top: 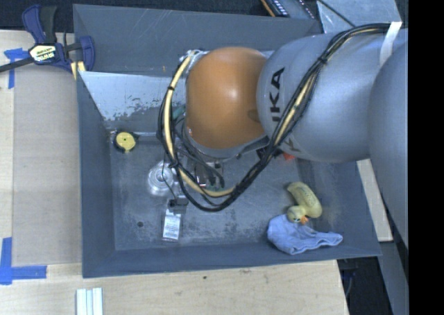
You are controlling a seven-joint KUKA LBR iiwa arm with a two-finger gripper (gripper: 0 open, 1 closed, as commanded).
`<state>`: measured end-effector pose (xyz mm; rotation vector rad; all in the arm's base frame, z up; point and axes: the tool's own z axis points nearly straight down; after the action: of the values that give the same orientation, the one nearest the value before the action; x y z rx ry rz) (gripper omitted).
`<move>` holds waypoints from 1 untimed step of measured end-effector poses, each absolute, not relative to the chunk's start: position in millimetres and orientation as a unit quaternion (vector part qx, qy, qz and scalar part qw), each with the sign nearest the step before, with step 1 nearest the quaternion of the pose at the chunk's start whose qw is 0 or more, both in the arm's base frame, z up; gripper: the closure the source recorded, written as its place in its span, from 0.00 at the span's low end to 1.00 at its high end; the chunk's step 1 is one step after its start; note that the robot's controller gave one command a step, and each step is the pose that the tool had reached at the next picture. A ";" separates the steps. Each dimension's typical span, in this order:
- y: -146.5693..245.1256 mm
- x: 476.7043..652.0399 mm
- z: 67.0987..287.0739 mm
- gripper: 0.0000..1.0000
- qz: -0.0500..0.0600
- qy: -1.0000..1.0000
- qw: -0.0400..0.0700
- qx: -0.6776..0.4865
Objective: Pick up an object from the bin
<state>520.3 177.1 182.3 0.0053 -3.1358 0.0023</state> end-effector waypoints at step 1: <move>176.4 522.3 187.0 0.00 0.000 -1.000 -0.001 0.000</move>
Offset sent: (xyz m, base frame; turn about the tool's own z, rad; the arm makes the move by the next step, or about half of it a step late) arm -0.0298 -0.0171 -0.1123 -0.5967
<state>522.3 176.4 187.0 -0.0010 -3.1441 -0.0014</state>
